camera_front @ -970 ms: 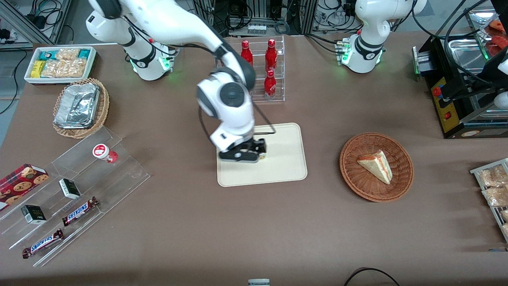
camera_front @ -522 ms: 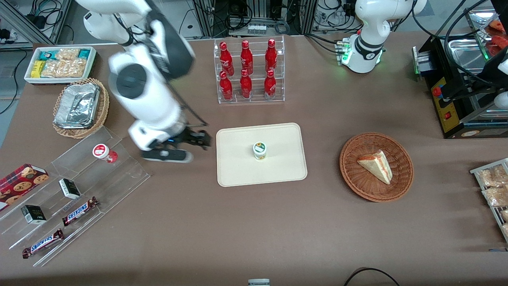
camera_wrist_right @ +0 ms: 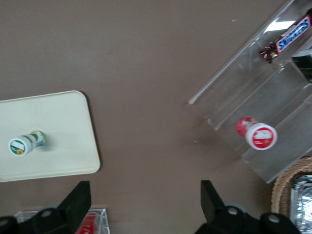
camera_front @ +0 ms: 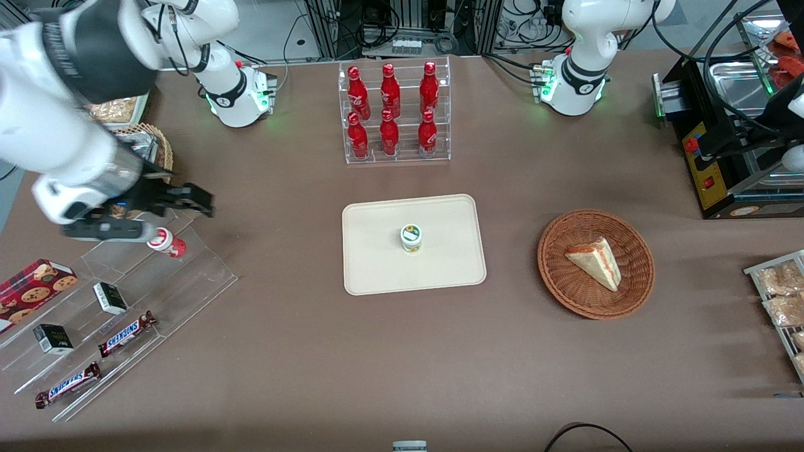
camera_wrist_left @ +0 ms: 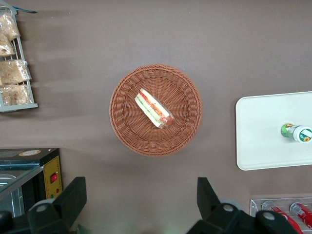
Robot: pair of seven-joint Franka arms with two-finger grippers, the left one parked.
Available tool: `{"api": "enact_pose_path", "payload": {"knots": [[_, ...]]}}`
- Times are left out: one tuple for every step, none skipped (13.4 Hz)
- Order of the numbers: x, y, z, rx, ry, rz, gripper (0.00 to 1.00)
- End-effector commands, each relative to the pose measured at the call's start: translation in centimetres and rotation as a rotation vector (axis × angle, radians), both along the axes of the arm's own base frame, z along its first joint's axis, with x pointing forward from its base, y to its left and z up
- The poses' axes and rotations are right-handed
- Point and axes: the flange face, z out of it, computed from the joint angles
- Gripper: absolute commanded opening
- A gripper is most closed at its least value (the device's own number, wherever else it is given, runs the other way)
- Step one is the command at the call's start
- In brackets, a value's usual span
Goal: Place green gum on tray
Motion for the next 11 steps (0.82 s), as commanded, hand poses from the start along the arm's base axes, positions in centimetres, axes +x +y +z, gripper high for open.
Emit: {"api": "enact_pose_path", "payload": {"knots": [[-1.4,-4.1,1.1,-0.008,0.020,0.025,1.00],[-1.6,-5.7,1.6,-0.024,0.015,0.036,1.00],[-2.0,-7.0,2.1,-0.038,0.012,0.040,1.00],[-2.5,-8.4,2.6,-0.048,0.017,0.036,1.00],[-2.8,-9.6,3.1,-0.047,0.015,0.036,1.00],[-2.9,-10.6,3.1,-0.047,0.018,0.038,1.00],[-3.0,-11.4,3.3,-0.045,0.013,0.039,1.00],[-3.1,-11.9,3.4,-0.045,0.012,0.039,1.00],[-3.4,-12.6,3.4,-0.043,0.026,0.026,1.00],[-3.5,-12.8,3.6,-0.042,0.031,0.023,1.00],[-3.6,-12.8,3.8,-0.044,0.028,0.025,1.00]]}}
